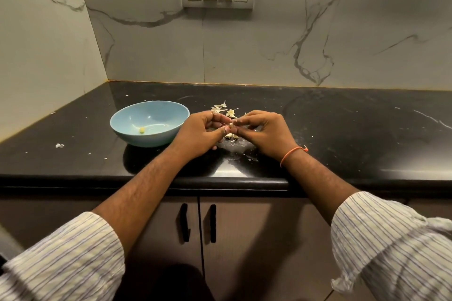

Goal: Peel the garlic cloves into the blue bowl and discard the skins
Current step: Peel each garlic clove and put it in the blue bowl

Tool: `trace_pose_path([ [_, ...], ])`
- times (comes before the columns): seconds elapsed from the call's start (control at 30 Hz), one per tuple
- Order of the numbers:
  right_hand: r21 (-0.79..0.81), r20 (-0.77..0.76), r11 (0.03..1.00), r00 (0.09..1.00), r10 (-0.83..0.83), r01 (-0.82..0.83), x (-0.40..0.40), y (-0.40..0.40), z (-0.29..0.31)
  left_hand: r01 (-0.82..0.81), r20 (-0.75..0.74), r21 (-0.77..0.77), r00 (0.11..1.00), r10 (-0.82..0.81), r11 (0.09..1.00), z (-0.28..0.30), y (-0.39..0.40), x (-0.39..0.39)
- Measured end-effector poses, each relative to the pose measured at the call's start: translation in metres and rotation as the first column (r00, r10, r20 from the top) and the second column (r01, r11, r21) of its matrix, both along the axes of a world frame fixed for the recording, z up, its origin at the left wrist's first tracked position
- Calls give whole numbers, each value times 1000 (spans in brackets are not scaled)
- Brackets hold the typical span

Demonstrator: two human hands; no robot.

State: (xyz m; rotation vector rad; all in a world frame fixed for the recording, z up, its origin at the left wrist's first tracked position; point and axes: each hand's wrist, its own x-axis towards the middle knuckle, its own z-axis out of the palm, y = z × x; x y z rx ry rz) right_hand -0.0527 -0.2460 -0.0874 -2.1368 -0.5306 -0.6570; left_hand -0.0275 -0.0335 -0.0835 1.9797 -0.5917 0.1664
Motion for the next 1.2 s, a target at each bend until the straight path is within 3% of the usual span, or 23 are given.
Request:
trace_pose_path([
  [0.37,208,-179,978,984,13,25,-1,-7,8,-74,176,144,983,48,987,-5,0,4],
  [0.4,127,-216,991,976,-6,34,-3,-9,13,-73,185,147,982,45,986,-5,0,4],
  [0.47,-210,-241,977,967,-83,31,-9,-12,30,-69,206,149,978,38,986,-6,-1,6],
  [0.53,-521,-161,852,976,-149,45,-14,-10,55,-62,225,152,974,26,986,-7,0,6],
  [0.67,-669,13,736,991,-130,106,-21,-4,92,-59,232,146,972,24,988,-8,0,6],
  [0.8,-848,-61,529,992,-106,5,-28,12,71,-66,224,144,974,32,987,-7,0,5],
  [0.93,-728,60,676,993,-100,112,-22,7,75,-62,211,125,977,34,990,-6,0,4],
  [1.03,-772,-3,631,992,-126,78,-25,7,55,-84,130,113,989,69,990,-6,0,7],
  [1.07,-753,-35,655,990,-136,64,-23,4,50,-89,99,119,992,77,989,-5,-2,8],
  [1.13,-618,-71,782,986,-153,77,-18,-4,53,-69,46,86,997,65,994,-1,-6,12],
  [1.2,-345,-141,934,978,-153,96,-10,-13,57,-30,30,9,999,30,1000,5,-11,13],
])
